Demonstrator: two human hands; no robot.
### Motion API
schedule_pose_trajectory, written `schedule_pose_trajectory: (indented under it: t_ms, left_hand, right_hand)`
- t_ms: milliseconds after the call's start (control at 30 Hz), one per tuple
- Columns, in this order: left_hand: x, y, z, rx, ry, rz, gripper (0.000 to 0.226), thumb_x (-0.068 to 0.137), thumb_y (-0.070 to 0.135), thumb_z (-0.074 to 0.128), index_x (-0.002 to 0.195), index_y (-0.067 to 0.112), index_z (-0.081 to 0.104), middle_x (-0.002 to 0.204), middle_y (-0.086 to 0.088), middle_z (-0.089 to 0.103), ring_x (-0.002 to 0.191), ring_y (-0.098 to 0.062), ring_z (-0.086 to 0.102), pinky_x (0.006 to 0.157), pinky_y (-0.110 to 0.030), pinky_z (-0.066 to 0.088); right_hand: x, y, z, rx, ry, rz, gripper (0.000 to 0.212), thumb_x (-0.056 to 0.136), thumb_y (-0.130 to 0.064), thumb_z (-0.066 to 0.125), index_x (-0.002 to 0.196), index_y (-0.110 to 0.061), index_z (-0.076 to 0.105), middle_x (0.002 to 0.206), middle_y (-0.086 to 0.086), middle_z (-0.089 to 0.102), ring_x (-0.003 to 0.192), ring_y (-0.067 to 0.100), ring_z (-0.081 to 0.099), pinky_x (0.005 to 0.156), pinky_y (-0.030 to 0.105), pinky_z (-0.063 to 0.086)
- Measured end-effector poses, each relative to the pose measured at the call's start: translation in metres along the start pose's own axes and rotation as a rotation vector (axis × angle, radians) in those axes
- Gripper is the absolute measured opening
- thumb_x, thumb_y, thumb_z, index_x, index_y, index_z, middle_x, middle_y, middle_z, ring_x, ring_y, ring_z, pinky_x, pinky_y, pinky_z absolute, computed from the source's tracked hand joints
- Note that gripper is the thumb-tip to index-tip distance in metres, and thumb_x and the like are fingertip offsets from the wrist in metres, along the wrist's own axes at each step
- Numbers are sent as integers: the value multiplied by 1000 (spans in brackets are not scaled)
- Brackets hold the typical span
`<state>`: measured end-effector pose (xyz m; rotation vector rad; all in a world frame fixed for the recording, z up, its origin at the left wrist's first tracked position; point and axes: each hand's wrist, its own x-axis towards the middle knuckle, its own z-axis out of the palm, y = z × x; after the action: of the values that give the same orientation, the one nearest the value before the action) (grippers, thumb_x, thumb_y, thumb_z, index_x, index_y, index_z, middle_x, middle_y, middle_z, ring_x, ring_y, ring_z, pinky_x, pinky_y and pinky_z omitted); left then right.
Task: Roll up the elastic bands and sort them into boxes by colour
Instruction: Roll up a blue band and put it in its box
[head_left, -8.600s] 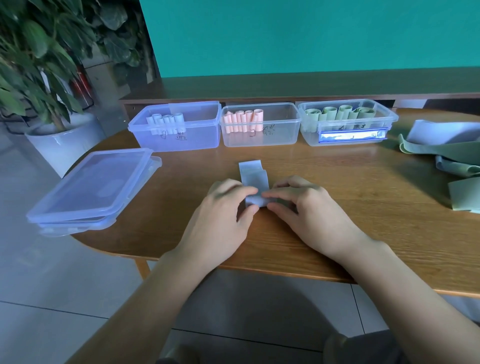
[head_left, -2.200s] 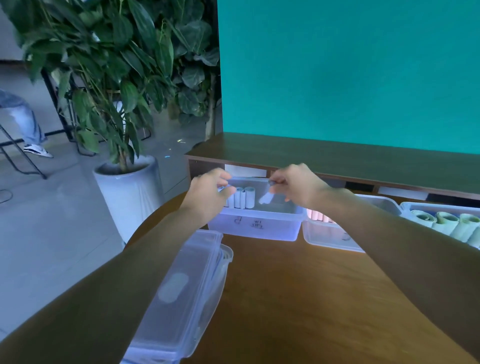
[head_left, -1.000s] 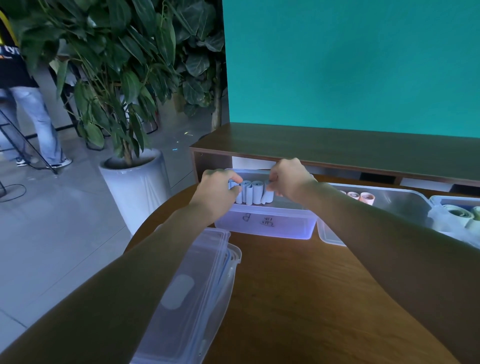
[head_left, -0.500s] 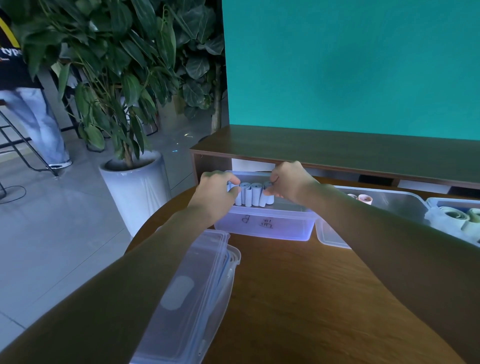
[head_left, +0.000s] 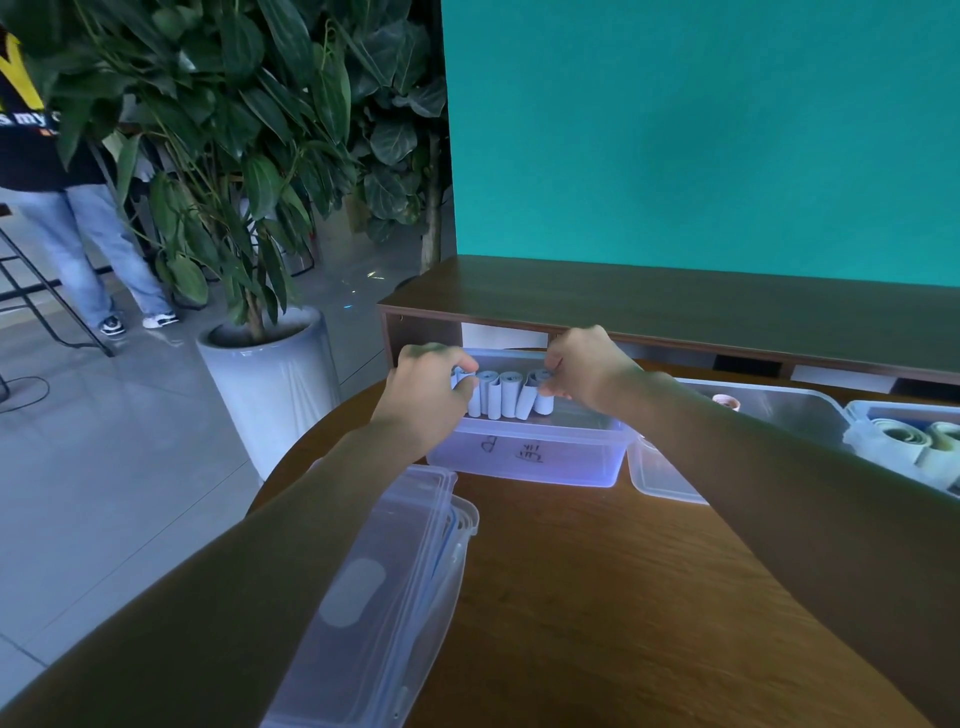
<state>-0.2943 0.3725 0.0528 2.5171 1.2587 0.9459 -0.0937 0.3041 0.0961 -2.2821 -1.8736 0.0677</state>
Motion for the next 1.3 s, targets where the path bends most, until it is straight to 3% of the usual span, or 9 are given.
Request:
schedule_pose_trajectory:
  t_ms: [233, 433, 600, 667, 767, 933, 1067, 1233, 1300]
  left_hand:
    - [0, 0, 0, 9, 10, 10, 19, 98, 27, 58, 112, 24, 71, 117, 2, 67, 116, -18, 54, 100, -41, 48]
    - [0, -1, 0, -3, 17, -2, 19, 98, 28, 59, 112, 26, 71, 119, 1, 66, 114, -17, 54, 99, -37, 47]
    - [-1, -1, 0, 2, 3, -15, 20, 98, 29, 59, 114, 26, 69, 121, 1, 66, 117, -17, 52, 100, -38, 48]
    - [-1, -1, 0, 8, 6, -23, 21, 98, 30, 59, 115, 26, 69, 121, 0, 65, 113, -16, 54, 99, -36, 48]
    - [-1, -1, 1, 12, 3, -35, 21, 98, 30, 59, 115, 25, 70, 121, 0, 65, 108, -15, 57, 98, -34, 47]
    - [-1, 1, -1, 4, -13, -61, 20, 98, 32, 60, 114, 27, 70, 121, -1, 65, 108, -16, 58, 98, -35, 49]
    - [-1, 3, -2, 14, -14, -72, 19, 97, 32, 61, 113, 26, 69, 120, -2, 65, 106, -16, 59, 97, -34, 50]
    - [-2, 6, -4, 17, -14, -75, 20, 97, 31, 61, 114, 24, 70, 119, -2, 66, 108, -17, 58, 98, -36, 50]
    - [-2, 7, -6, 48, -18, -57, 21, 97, 31, 60, 114, 23, 69, 120, 0, 66, 114, -20, 54, 100, -42, 47]
  right_hand:
    - [5, 2, 5, 23, 22, 8, 16, 94, -21, 71, 97, -6, 75, 90, 11, 70, 77, 25, 63, 65, 26, 44]
    - [7, 3, 8, 2, 48, 16, 17, 95, -23, 68, 88, -7, 72, 88, 11, 69, 76, 24, 63, 65, 29, 53]
    - [5, 4, 6, -5, 35, 25, 13, 92, -21, 69, 85, -11, 71, 85, 7, 67, 76, 22, 62, 59, 27, 51]
    - [3, 4, 3, -31, 24, 22, 16, 93, -21, 64, 83, -10, 71, 86, 8, 67, 77, 23, 62, 64, 32, 56]
    - [-1, 7, -2, -77, 7, 25, 23, 96, -25, 58, 90, -9, 72, 91, 7, 68, 81, 24, 62, 74, 35, 58]
    - [-9, 17, -10, -117, -10, 64, 22, 92, -34, 67, 104, -16, 72, 95, 4, 67, 85, 26, 63, 67, 30, 50]
    - [-13, 23, -12, -215, 46, 81, 24, 92, -39, 68, 96, -16, 69, 87, 3, 60, 90, 25, 54, 72, 31, 39]
    - [-16, 31, -19, -211, 26, 127, 32, 91, -39, 70, 73, -17, 55, 77, 1, 59, 69, 16, 53, 72, 31, 40]
    - [-17, 34, -21, -172, 11, 128, 30, 90, -41, 71, 75, -17, 60, 81, 2, 65, 73, 18, 58, 71, 31, 42]
